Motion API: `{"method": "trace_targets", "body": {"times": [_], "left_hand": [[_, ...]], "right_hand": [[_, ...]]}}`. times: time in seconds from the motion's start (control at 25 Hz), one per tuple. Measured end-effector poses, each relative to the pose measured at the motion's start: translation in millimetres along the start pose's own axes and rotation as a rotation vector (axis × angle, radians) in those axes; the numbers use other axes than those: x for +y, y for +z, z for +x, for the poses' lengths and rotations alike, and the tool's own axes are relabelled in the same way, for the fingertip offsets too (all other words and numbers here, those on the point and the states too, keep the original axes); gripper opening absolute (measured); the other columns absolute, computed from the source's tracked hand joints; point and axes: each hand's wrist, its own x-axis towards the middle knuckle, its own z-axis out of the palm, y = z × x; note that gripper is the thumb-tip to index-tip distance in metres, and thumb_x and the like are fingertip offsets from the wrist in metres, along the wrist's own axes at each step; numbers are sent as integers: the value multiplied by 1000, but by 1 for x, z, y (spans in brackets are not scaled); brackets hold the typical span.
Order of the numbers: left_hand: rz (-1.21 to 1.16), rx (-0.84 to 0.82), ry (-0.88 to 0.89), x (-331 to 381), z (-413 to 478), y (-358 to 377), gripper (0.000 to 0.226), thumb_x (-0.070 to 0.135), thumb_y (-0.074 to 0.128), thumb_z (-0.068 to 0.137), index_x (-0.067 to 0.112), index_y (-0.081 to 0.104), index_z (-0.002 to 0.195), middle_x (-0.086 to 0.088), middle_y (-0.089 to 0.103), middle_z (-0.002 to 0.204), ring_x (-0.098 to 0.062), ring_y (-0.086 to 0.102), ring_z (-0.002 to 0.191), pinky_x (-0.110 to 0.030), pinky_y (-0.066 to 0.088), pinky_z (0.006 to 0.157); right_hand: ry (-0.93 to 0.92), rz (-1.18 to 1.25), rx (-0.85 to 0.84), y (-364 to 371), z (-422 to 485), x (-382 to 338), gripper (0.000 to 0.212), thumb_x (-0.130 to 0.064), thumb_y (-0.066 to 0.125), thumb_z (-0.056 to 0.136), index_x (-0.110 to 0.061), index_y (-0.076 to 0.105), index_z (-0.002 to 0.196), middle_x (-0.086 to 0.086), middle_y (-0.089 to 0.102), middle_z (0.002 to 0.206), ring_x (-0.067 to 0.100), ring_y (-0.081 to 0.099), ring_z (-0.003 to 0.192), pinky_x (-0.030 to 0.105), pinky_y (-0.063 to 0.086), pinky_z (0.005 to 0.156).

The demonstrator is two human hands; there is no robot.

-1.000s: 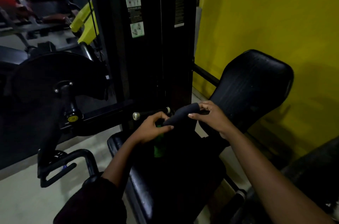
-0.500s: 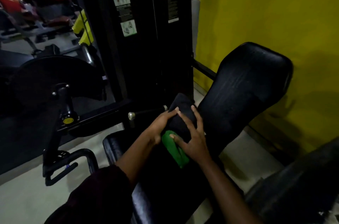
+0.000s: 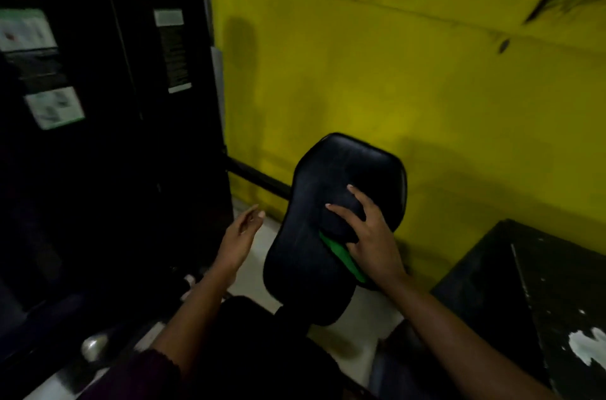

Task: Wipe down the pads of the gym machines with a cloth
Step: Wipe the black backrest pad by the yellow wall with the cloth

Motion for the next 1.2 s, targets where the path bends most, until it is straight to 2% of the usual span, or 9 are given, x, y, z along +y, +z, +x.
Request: {"method": "trace_targets", "body": {"times": [0.16,0.24,0.36,0.44,0.56,0.76,0.96,1.08,1.2], "left_hand": [[-52,-33,45,-10,65,17,50,39,46,94,27,35,141,3,38,146,-17,36,134,-28,30,101],[-91,-37,59,-17,88,26,51,37,45,95,27,30,143,2,32,151,-18,33,137,-26,28,101],[-144,-14,62,-23,109,34,53,36,43,95,29,26,145,3,28,153,-18,30,138,-26,26,101],[-149,-13,65,-51,161,55,52,37,41,96,32,25,145,3,28,153,-18,30,138,-27,25,100],[-142,-62,89,-54,167,68,49,44,35,96,38,22,143,7,26,152,-15,28,138,-26,26,100],[-213,-175,224,-86,173,97,67,73,37,78,47,26,139,36,31,139,22,36,121,-8,37,94],[-341,-245,238,-98,172,96,69,71,40,81,40,31,142,17,35,149,-5,33,138,-35,30,110],[-204,-206,259,-94,168,94,74,77,37,78,41,27,143,21,33,148,2,33,135,-31,28,111],[-112,-188,267,-91,170,92,86,85,34,70,43,21,144,26,27,147,12,34,128,-21,30,106]], "right_hand": [[-132,-334,5,-16,66,32,74,8,73,53,-22,60,120,19,47,138,41,55,110,42,54,71],[-194,-470,24,-12,98,50,64,-1,76,61,-24,61,119,17,48,138,37,54,108,38,52,68],[-252,-605,-107,10,126,70,61,-19,76,69,-28,56,126,13,44,143,37,47,122,43,50,84],[-235,-648,-210,63,150,110,64,-39,63,74,-32,45,135,11,35,149,38,37,133,55,38,100],[-169,-674,-196,63,152,103,68,-56,43,74,-39,35,139,9,27,153,37,34,134,55,33,102],[-212,-707,-83,93,140,107,71,-55,61,70,-38,41,136,10,34,150,38,41,126,52,36,95],[-393,-714,-273,127,75,97,83,-52,72,58,-37,43,134,8,37,148,34,35,125,47,27,92],[-561,-671,-379,123,47,97,60,-42,66,67,-39,52,126,4,49,140,30,50,114,41,34,86],[-611,-613,-293,89,93,103,45,-34,49,79,-39,55,123,3,52,137,30,55,108,37,35,81]]}}
